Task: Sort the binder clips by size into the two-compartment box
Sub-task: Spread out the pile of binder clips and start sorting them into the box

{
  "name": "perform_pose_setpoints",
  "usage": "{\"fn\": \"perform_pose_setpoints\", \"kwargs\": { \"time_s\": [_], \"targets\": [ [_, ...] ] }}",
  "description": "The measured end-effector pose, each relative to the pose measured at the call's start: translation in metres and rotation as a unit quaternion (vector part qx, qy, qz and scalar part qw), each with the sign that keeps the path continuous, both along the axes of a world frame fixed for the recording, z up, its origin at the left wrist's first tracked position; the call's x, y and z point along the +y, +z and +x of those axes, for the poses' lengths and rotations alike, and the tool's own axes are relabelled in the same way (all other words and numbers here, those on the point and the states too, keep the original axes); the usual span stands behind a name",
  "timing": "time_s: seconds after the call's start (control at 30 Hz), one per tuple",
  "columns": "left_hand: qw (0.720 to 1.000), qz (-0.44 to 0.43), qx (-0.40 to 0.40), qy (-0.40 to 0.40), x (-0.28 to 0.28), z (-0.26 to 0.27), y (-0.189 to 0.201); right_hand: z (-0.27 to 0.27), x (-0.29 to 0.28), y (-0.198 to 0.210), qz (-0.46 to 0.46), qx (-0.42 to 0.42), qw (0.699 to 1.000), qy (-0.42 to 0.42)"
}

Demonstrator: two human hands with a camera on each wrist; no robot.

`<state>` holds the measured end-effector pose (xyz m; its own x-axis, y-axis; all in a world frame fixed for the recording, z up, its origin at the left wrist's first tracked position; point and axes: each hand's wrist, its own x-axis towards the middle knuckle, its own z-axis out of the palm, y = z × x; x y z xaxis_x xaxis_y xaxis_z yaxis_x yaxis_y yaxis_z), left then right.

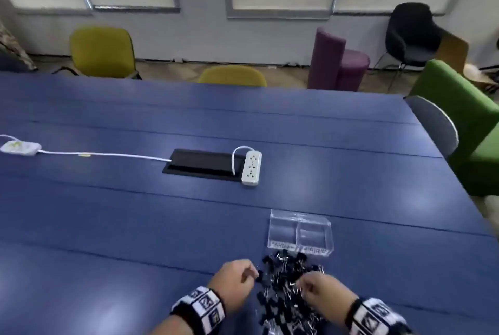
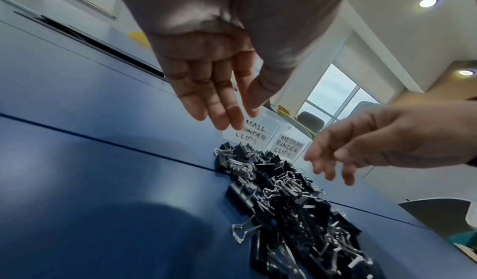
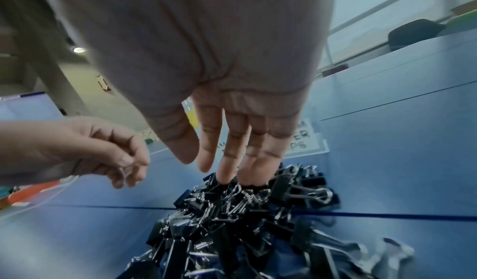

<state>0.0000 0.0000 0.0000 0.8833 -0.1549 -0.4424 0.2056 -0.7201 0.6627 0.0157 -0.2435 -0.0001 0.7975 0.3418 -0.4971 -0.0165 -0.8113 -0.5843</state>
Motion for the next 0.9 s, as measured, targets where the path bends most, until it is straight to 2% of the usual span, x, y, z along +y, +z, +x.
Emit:
{"fn": "perform_pose_setpoints", "kwargs": {
  "time_s": [0.07, 0.17, 0.27, 0.4, 0.57, 0.73, 0.8, 0.9],
  "targets": [
    [0.999, 0.022, -0.036, -0.006, -0.009, 0.016, -0.013, 0.009, 0.019, -0.009, -0.021, -0.025, 0.999, 0.014],
    [0.998, 0.048, -0.049, 0.011, -0.019, 0.029, -0.024, 0.019, 0.039, -0.024, -0.045, -0.045, 0.998, 0.020],
    [0.997, 0.066, -0.045, 0.009, -0.024, 0.024, -0.044, 0.018, 0.047, -0.035, -0.073, -0.055, 0.995, 0.025],
    [0.997, 0.077, -0.030, -0.005, -0.028, 0.024, -0.057, 0.016, 0.040, -0.041, -0.093, -0.063, 0.994, -0.010],
    [0.996, 0.081, -0.042, -0.001, -0.026, 0.018, -0.063, 0.017, 0.038, -0.037, -0.065, -0.087, 0.994, -0.031],
    [0.996, 0.072, -0.055, 0.006, -0.026, 0.011, -0.060, 0.023, 0.062, -0.039, -0.040, -0.113, 0.993, 0.008],
    [0.997, 0.046, -0.047, 0.030, -0.025, 0.008, -0.059, 0.026, 0.069, -0.043, -0.052, -0.103, 0.993, 0.030],
    [0.993, -0.002, -0.036, 0.110, -0.020, 0.005, -0.058, 0.029, 0.073, -0.049, -0.067, -0.101, 0.992, 0.036]
  ]
}}
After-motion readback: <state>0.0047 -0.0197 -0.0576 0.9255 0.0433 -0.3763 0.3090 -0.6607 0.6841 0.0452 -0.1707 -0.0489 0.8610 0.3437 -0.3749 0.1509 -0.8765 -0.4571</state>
